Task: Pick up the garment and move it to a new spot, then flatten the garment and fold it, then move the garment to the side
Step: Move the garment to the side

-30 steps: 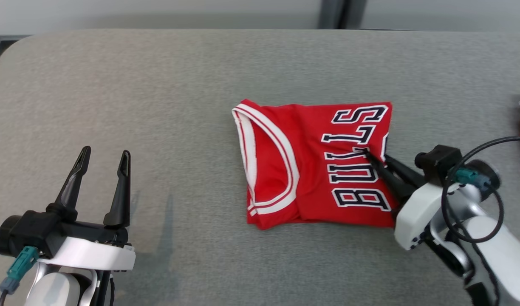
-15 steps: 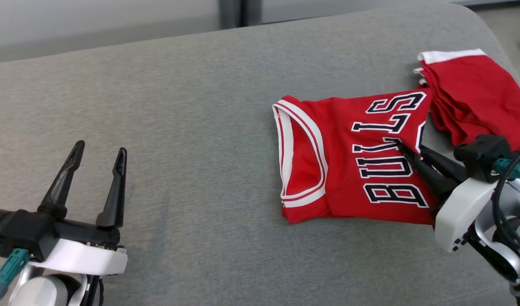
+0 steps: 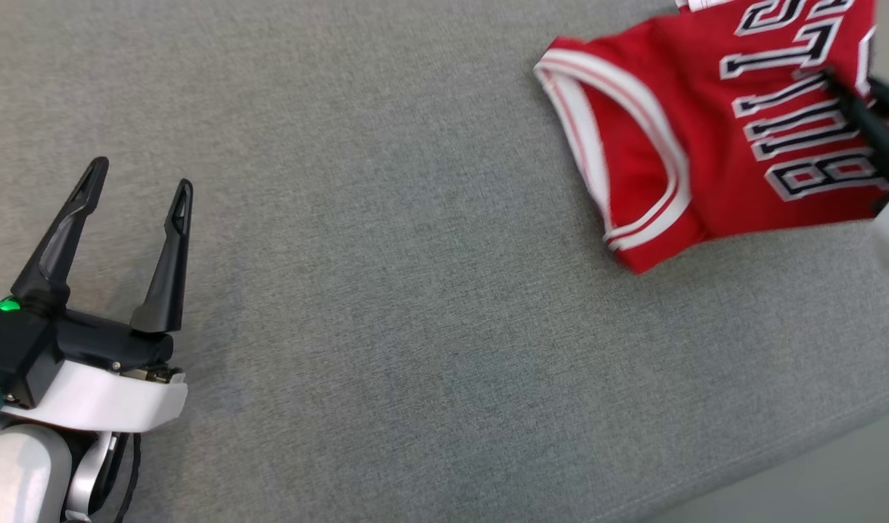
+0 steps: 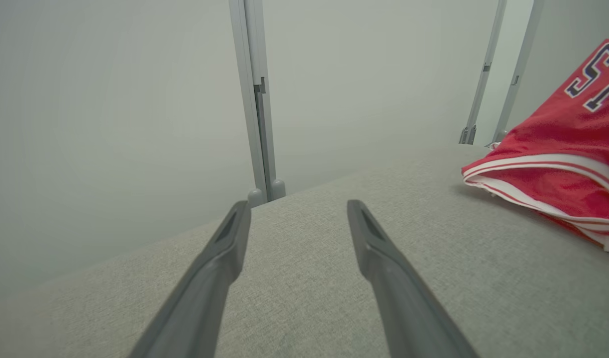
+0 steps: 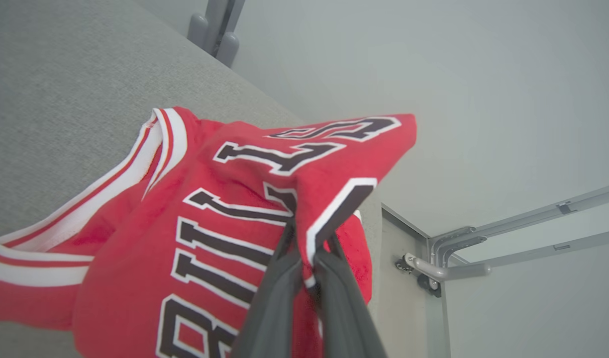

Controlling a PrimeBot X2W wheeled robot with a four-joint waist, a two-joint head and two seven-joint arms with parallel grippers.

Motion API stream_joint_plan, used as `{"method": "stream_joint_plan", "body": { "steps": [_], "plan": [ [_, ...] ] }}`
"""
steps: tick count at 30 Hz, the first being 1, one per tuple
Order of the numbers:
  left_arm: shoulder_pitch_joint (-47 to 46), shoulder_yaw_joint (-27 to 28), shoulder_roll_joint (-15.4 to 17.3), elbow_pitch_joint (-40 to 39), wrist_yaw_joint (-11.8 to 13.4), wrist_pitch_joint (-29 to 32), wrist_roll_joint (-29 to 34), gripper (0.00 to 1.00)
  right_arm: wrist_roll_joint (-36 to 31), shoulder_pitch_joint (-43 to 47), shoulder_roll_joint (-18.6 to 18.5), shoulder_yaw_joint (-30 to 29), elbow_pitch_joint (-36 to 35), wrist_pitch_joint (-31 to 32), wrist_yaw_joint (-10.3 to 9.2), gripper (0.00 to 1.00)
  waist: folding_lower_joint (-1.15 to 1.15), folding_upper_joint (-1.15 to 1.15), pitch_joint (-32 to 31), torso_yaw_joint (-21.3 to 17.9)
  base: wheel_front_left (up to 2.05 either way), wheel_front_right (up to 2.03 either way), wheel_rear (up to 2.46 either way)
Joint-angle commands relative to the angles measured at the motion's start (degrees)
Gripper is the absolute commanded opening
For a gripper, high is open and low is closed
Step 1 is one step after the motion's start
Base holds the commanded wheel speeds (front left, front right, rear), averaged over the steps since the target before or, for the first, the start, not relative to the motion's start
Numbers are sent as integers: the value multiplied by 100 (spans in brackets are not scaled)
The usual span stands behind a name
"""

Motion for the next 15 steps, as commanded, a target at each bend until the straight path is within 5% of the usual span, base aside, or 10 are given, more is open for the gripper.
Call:
{"method": "stream_joint_plan", "body": {
  "steps": [1, 8, 15],
  "plan": [
    [-156, 8, 79, -61, -25, 43, 43, 100, -21, -248, -163, -4, 92, -88, -2, 0, 0, 0, 306, -178, 0, 0, 0],
    [-404, -65, 181, -200, -101, 139, 81, 100, -109, -862, -720, -39, 539, -179, -2, 0, 0, 0, 688, -205, 0, 0, 0],
    [-548, -70, 248, -237, -129, 195, 88, 100, -317, -1081, -417, -307, 1151, -470, -2, 0, 0, 0, 925, -210, 0, 0, 0]
  ]
}}
